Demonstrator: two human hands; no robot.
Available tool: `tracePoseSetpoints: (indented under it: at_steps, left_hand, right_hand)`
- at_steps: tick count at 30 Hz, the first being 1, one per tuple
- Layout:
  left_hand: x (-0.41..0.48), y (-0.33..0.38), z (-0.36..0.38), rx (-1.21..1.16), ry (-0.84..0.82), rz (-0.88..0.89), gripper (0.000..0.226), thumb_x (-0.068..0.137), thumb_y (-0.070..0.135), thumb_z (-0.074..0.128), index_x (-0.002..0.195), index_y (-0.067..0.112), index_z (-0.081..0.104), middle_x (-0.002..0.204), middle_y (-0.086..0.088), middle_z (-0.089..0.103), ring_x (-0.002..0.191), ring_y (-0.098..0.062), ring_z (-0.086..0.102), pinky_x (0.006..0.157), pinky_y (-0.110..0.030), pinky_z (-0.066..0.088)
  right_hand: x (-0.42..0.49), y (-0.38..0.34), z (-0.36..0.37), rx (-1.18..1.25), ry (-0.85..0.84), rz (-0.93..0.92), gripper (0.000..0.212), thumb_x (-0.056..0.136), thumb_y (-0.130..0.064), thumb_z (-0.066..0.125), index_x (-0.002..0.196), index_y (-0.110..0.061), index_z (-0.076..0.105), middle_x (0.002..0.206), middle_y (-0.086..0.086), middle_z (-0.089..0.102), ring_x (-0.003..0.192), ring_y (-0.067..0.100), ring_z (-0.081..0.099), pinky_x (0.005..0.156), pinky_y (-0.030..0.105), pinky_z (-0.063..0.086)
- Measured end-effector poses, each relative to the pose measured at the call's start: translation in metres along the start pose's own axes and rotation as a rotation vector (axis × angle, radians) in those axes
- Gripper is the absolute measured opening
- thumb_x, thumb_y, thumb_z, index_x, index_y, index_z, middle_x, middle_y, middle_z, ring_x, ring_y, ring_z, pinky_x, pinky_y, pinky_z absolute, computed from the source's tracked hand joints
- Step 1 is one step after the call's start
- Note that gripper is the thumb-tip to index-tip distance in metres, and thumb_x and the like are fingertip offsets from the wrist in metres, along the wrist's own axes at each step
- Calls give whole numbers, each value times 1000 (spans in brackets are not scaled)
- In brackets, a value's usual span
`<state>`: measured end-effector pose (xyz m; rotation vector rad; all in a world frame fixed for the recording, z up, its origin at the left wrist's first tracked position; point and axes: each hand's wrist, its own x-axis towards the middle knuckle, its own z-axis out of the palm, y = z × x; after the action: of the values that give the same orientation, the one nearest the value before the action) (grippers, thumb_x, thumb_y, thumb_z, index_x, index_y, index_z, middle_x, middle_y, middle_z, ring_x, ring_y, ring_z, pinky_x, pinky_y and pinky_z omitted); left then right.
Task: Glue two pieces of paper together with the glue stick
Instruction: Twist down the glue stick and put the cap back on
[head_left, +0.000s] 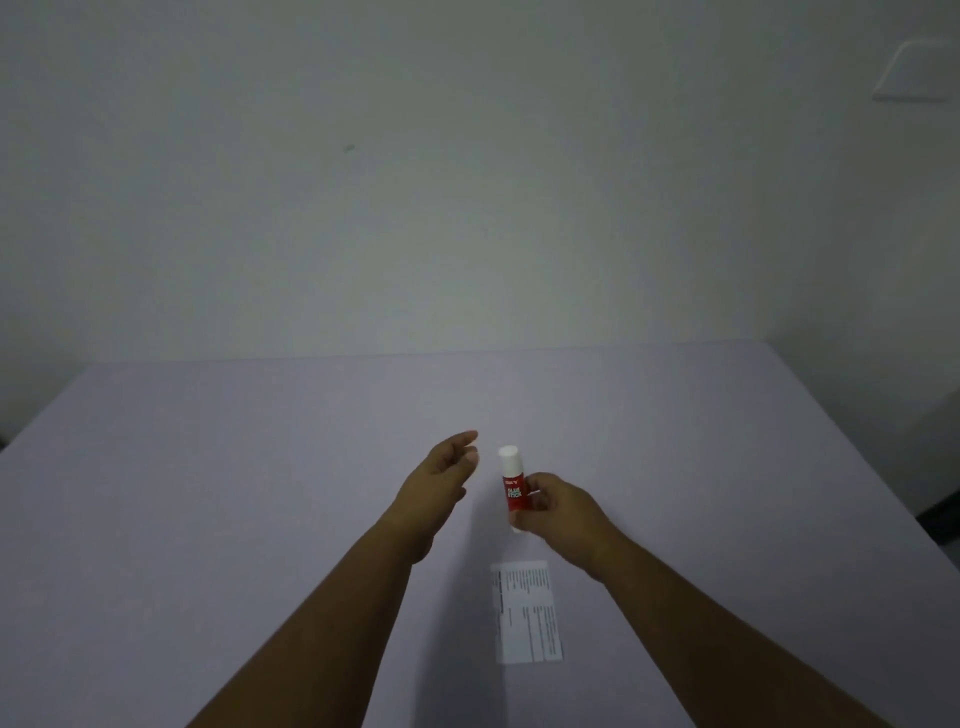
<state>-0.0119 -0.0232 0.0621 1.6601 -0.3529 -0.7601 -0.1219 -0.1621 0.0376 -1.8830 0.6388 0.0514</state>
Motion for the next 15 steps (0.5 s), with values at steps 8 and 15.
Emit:
tracePoseSetpoints:
  at_steps: [8,15]
  left_hand:
    - [28,-46,10,68,232,-276,36,96,28,42,129,17,53,135,-10,53,120,-30,50,105,-47,41]
    - [42,-68,12,457,235,-179,36,97,33,40,126,19,56,131,-6,58,116,-24,53,92,-29,39]
  right_hand:
    - [43,40,19,-162,167,51,20,75,-22,68,91,-19,56,87,-1,64,82,17,60,73,30,49]
    - [60,67,39,-170,183,20,17,75,-21,68,79,-23,52,75,-8,61,71,11,57,58,21,42]
